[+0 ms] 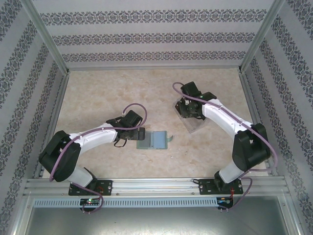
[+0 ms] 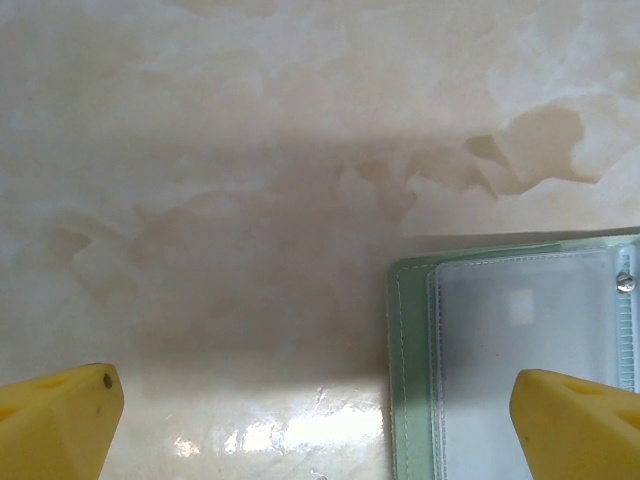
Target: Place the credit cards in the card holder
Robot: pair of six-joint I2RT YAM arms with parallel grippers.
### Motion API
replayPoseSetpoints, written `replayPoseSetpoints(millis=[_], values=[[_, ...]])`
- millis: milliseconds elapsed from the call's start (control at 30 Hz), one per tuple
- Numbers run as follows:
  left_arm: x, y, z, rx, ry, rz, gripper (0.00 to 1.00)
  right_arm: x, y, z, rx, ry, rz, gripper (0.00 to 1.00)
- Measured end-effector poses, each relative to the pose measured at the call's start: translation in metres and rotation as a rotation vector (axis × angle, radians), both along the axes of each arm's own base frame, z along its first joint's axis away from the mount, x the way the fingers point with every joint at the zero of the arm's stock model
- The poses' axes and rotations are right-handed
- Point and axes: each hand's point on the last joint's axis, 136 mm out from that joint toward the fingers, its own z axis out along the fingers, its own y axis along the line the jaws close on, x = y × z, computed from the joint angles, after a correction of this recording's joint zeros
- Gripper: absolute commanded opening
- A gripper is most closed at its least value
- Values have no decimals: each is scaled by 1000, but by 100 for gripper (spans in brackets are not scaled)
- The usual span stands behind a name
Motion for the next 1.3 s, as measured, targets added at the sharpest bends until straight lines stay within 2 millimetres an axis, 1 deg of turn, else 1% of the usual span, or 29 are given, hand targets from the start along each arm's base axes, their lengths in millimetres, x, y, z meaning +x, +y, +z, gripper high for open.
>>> replayPoseSetpoints(millis=[167, 400, 633, 1000, 1300], values=[[0, 0, 0, 0, 0, 0, 100, -8, -2, -15, -124, 36, 53, 29], [0, 0, 0, 0, 0, 0, 100, -8, -8, -32, -263, 67, 87, 27], [0, 0, 0, 0, 0, 0, 100, -5, -14, -32, -324, 59, 98, 24], [1, 0, 0, -2, -3, 0, 100, -5, -18, -33, -359, 61, 102, 21], [1, 0, 0, -2, -4, 0, 100, -5, -21, -43, -377, 92, 113, 13]])
